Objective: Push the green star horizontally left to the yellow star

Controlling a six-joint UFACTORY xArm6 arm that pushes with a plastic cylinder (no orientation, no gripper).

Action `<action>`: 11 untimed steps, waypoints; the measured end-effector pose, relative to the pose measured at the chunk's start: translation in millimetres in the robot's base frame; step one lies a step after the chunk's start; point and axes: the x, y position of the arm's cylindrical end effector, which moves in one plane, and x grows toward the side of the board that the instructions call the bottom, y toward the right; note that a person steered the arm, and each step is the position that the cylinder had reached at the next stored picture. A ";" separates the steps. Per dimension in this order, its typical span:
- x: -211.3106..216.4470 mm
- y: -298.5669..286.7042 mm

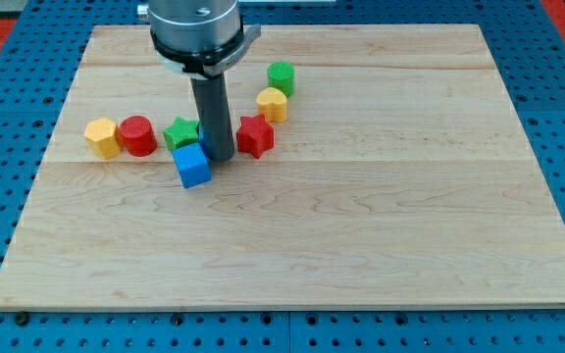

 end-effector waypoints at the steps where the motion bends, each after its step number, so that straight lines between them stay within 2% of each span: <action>1: -4.5 27.5; 2: 0.6 48.4; 3: 18.9 20.5; 4: 74.7 7.1; 5: 89.4 -21.0; 6: 52.2 -45.9; 8: 0.6 -68.1; 9: -39.8 -69.5; 10: -27.9 -49.5; 11: 33.2 -43.0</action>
